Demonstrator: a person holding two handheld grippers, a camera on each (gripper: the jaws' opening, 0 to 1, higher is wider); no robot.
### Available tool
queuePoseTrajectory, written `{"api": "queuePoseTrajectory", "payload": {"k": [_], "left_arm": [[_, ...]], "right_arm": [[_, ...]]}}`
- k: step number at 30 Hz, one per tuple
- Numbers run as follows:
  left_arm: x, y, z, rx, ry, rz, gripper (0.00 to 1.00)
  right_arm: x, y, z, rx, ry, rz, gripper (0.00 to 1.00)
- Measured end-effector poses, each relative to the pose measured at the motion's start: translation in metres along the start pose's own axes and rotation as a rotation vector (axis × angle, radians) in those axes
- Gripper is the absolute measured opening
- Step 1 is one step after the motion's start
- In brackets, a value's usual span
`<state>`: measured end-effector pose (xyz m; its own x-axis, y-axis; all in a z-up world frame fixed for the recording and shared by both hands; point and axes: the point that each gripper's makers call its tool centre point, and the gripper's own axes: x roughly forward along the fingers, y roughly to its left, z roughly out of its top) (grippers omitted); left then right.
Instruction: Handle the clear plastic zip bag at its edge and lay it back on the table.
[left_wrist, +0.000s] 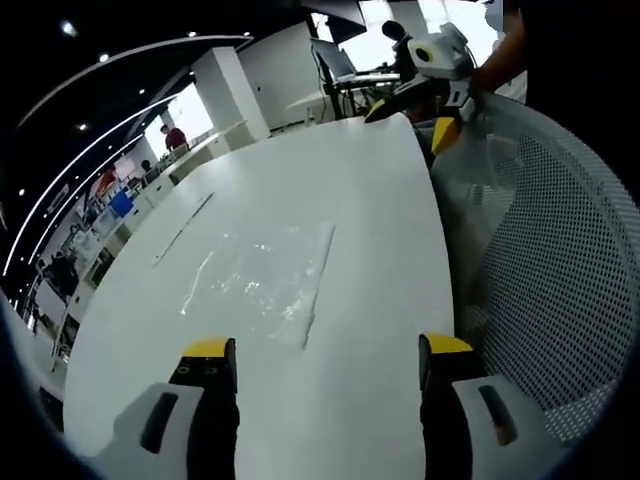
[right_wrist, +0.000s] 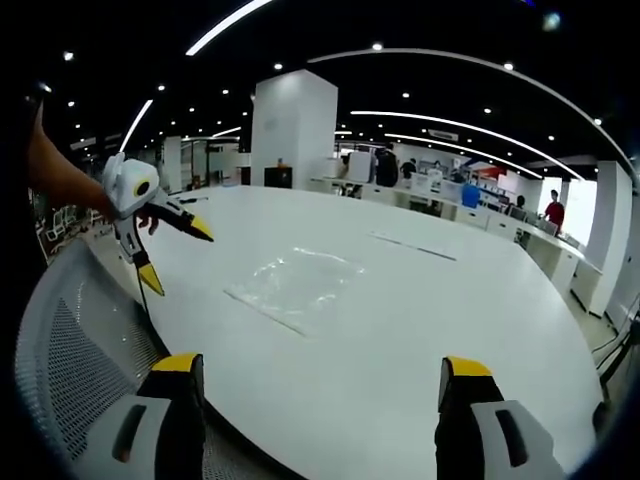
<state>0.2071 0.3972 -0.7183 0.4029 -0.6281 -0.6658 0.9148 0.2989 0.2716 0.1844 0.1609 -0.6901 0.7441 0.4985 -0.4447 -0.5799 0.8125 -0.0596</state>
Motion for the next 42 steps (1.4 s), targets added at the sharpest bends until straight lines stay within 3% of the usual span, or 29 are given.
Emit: {"api": "queuePoseTrajectory", "payload": {"k": [15, 32, 42], "left_arm": [[0.016, 0.006, -0.019, 0.159, 0.117, -0.094, 0.69], [0.028, 0.005, -0.027, 0.228, 0.214, -0.243, 0.61], [0.038, 0.006, -0.02, 0.264, 0.238, -0.27, 0.56]], "right_arm": [[0.0, -0.002, -0.001, 0.0, 0.004, -0.007, 0.98], [-0.001, -0.001, -0.002, 0.001, 0.007, -0.007, 0.97], [-0.001, -0.002, -0.003, 0.003, 0.01, -0.009, 0.97]]}}
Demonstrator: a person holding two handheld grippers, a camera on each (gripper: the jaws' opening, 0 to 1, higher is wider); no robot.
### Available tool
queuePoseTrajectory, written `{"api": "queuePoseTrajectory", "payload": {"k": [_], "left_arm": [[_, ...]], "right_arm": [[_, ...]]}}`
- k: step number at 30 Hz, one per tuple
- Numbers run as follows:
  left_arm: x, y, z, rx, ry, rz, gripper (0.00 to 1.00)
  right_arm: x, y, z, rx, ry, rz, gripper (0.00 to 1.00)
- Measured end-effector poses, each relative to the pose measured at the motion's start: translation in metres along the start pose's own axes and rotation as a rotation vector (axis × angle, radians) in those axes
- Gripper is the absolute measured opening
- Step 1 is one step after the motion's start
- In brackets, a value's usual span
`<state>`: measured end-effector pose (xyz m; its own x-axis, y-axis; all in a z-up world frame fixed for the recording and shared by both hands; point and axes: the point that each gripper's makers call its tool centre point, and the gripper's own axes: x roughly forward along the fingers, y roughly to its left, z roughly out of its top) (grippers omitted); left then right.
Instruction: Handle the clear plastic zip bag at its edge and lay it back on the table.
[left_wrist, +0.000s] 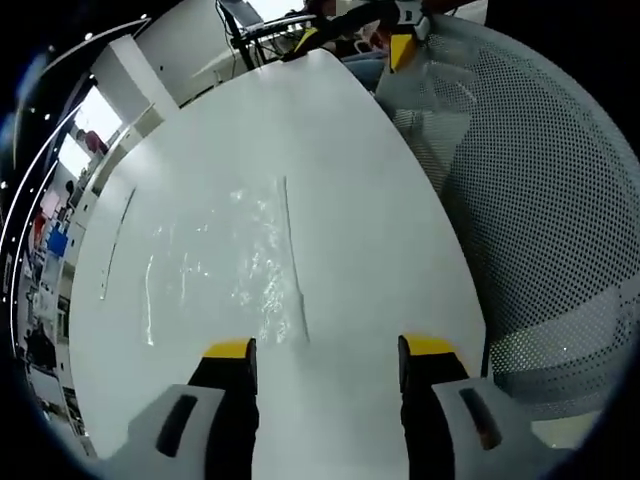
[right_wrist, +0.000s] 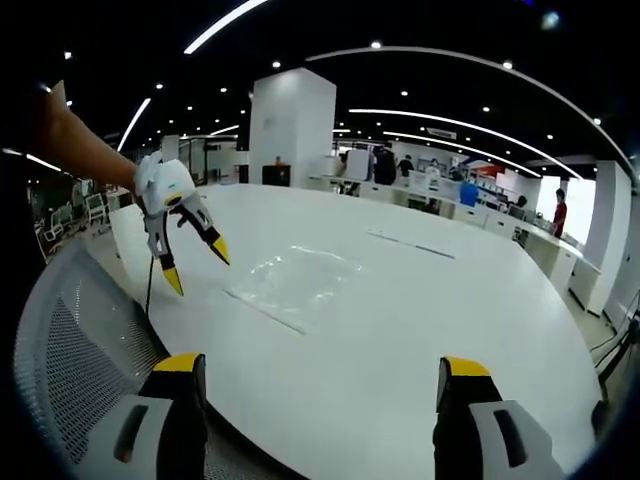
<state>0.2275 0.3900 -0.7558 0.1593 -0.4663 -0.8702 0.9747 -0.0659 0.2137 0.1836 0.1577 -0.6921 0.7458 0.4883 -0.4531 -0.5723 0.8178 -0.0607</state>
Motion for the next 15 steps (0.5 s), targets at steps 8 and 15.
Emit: {"api": "queuePoseTrajectory", "payload": {"k": [8, 15], "left_arm": [[0.004, 0.002, 0.003, 0.01, 0.009, -0.006, 0.53], [0.012, 0.003, -0.004, 0.015, 0.045, -0.02, 0.49]], "right_arm": [[0.0, 0.001, 0.001, 0.0, 0.002, 0.0, 0.96], [0.0, 0.001, 0.001, 0.002, 0.002, 0.001, 0.96]]}}
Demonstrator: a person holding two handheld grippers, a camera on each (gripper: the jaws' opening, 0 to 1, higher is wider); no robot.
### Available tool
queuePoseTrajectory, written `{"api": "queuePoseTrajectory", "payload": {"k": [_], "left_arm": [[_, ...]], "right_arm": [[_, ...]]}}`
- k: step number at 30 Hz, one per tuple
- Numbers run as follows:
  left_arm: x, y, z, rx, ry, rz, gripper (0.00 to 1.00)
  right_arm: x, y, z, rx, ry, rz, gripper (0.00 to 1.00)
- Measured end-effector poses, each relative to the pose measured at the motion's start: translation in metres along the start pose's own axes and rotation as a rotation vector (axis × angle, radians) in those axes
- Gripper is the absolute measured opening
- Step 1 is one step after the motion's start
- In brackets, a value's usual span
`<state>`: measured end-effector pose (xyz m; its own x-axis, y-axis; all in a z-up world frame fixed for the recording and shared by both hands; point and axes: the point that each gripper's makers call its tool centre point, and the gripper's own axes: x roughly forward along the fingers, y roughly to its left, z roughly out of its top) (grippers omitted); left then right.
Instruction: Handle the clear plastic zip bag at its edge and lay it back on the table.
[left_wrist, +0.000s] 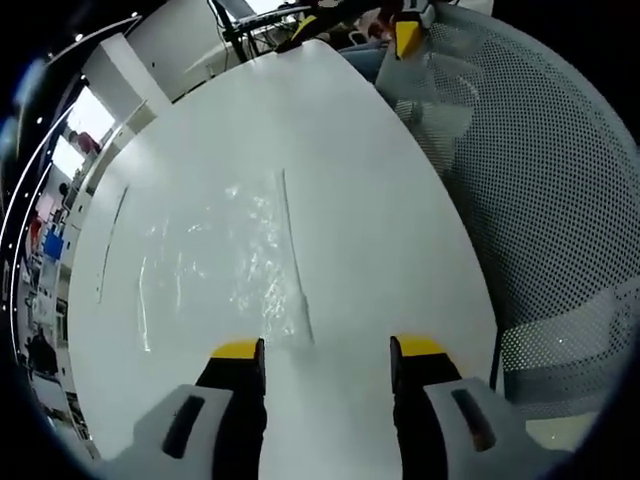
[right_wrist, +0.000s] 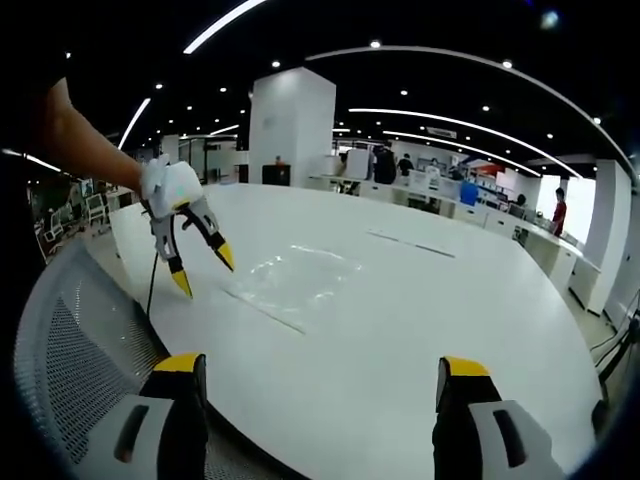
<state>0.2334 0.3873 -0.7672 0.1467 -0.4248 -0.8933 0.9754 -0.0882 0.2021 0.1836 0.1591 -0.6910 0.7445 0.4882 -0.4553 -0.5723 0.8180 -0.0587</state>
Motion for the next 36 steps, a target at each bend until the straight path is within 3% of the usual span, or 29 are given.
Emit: {"api": "queuePoseTrajectory", "payload": {"k": [27, 36], "left_arm": [[0.002, 0.006, -0.001, -0.046, -0.007, 0.01, 0.44], [0.006, 0.02, 0.006, -0.09, -0.022, 0.017, 0.34]], "right_arm": [[0.001, -0.002, -0.002, -0.003, -0.002, 0.002, 0.94], [0.001, -0.003, -0.003, 0.001, 0.002, -0.002, 0.93]]}}
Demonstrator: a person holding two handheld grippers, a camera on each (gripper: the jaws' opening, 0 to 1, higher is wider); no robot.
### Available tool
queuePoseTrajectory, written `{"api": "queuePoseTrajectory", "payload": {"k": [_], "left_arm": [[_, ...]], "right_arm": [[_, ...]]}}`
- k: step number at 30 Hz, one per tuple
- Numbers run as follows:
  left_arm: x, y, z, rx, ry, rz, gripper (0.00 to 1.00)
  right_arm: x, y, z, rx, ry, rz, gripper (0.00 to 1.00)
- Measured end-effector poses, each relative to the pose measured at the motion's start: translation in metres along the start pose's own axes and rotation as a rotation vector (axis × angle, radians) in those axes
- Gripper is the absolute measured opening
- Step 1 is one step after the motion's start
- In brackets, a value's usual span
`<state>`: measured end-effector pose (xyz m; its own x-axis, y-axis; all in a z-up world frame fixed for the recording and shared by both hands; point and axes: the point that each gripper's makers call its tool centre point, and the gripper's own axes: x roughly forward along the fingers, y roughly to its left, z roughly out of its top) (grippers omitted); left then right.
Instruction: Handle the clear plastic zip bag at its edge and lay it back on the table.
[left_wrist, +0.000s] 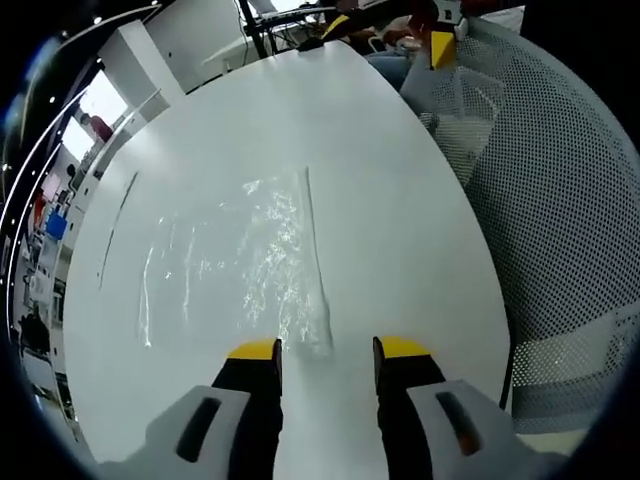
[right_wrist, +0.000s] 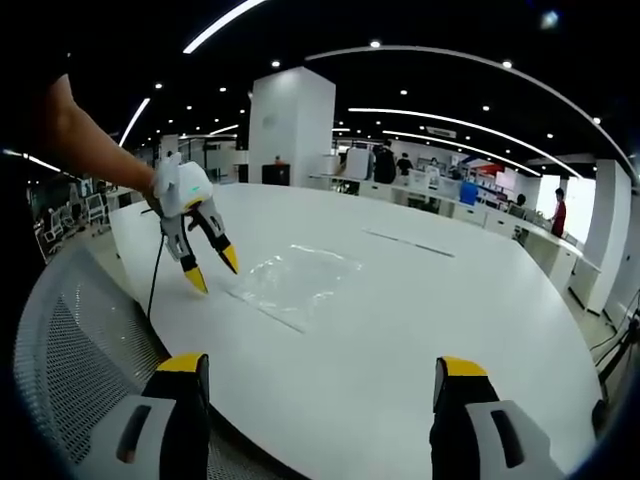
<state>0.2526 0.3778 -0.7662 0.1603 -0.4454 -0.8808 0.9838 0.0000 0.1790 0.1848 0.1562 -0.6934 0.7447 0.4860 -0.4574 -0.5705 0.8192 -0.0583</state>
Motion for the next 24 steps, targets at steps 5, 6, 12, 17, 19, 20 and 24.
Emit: {"api": "queuePoseTrajectory", "payload": {"k": [5, 6, 12, 17, 19, 20, 24], "left_arm": [[0.0022, 0.0032, 0.0008, -0.027, 0.004, -0.006, 0.29], [0.0027, 0.0025, 0.0005, -0.034, 0.005, -0.011, 0.28], [0.0047, -0.0019, -0.0029, -0.033, 0.021, -0.028, 0.26], [0.0061, -0.0038, -0.0047, -0.042, 0.019, -0.04, 0.24], [0.0067, -0.0014, -0.0044, -0.047, 0.016, -0.04, 0.25], [0.0073, -0.0008, -0.0045, -0.05, 0.018, -0.041, 0.25], [0.008, -0.0034, -0.005, -0.044, 0.026, -0.063, 0.23]], "right_arm": [[-0.0004, -0.0005, -0.0002, 0.0, 0.002, -0.005, 0.93], [-0.0004, -0.0005, -0.0001, 0.001, 0.001, -0.006, 0.93], [-0.0005, 0.0002, 0.0004, 0.005, 0.002, -0.008, 0.93], [-0.0002, 0.0032, -0.0005, 0.003, 0.012, 0.004, 0.92], [-0.0001, 0.0042, -0.001, 0.001, 0.016, 0.008, 0.92], [-0.0001, 0.0044, -0.0012, 0.0, 0.017, 0.009, 0.92], [-0.0004, 0.0027, -0.0017, 0.0, 0.016, 0.002, 0.92]]}}
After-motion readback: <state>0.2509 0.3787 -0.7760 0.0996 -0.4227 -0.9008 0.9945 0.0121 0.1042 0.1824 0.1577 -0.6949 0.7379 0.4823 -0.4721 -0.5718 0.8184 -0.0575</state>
